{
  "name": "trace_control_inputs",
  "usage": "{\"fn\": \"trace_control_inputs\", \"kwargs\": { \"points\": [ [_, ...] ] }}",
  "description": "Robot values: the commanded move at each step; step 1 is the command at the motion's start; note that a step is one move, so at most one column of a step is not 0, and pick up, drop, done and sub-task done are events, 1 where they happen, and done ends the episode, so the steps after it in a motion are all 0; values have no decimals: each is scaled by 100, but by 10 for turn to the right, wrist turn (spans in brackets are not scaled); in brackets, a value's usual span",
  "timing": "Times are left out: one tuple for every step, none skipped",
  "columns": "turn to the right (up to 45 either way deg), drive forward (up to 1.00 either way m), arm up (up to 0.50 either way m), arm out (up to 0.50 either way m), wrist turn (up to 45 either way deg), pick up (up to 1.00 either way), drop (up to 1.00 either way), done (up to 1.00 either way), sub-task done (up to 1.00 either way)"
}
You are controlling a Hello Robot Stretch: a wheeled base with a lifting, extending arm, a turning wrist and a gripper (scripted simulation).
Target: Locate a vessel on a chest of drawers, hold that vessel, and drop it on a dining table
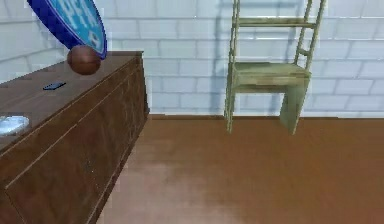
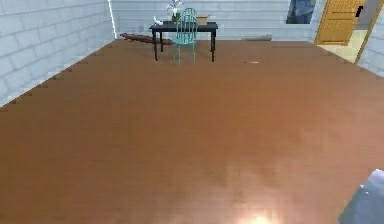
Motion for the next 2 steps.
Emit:
{"fn": "trace_control_inputs", "kwargs": {
  "points": [
    [0,30,0,0,0,0,0,0,0],
    [-450,0,0,0,0,0,0,0,0]
  ]
}}
